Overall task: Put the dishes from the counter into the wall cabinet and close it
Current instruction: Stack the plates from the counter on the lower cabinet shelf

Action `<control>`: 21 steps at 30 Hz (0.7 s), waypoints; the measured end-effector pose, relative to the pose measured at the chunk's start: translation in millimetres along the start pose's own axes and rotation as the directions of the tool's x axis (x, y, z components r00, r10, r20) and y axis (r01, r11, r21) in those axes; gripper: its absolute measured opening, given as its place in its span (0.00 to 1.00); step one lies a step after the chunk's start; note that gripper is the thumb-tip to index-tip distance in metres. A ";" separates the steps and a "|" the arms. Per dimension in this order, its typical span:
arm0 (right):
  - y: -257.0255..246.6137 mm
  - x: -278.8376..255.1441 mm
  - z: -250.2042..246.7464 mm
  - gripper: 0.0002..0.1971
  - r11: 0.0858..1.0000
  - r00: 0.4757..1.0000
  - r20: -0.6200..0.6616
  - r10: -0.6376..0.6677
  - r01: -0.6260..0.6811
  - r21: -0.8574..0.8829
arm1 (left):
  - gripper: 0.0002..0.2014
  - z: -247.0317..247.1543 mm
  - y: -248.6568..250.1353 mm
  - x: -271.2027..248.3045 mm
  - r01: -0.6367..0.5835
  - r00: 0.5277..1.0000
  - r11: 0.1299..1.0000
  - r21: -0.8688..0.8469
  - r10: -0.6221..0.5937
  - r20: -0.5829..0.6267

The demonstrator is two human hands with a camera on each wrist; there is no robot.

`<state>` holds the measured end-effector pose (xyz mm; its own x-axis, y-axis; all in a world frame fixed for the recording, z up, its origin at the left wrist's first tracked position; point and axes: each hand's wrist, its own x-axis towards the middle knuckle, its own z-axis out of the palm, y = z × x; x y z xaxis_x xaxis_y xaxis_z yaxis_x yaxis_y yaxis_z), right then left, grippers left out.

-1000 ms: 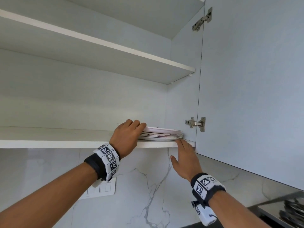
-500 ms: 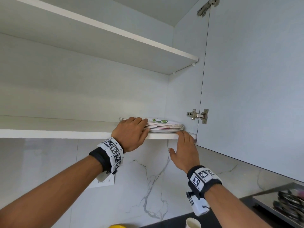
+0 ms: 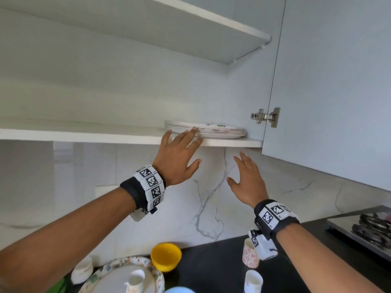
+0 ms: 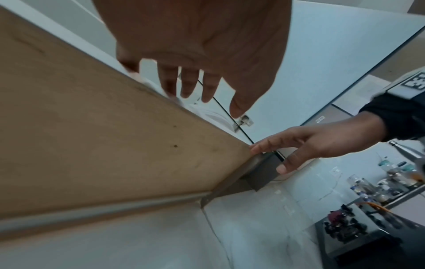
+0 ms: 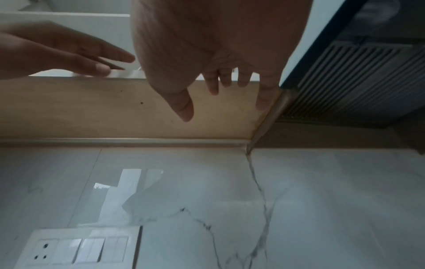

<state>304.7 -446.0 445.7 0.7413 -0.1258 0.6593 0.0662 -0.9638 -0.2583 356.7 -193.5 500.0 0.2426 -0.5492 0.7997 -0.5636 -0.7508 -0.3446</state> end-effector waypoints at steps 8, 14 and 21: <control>0.3 -113.1 75.4 0.26 0.998 0.920 0.390 -0.040 0.015 0.068 | 0.21 51.9 32.2 -138.9 -0.013 0.951 0.986 -0.164 0.063 0.301; -12.5 -210.8 147.4 0.27 0.993 0.777 0.623 -0.085 0.013 0.120 | 0.21 97.4 25.2 -284.8 0.204 0.624 0.976 -0.079 -0.068 0.779; -36.2 -256.3 203.2 0.27 0.990 0.665 0.733 -0.140 0.077 0.119 | 0.19 122.3 -28.4 -403.8 0.420 0.203 0.906 0.057 -0.155 0.967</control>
<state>248.0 -331.0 142.7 0.9737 0.2236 -0.0427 0.2022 -0.9358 -0.2889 371.3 4.7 126.8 0.9001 -0.3498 -0.2597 -0.3632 -0.9317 -0.0039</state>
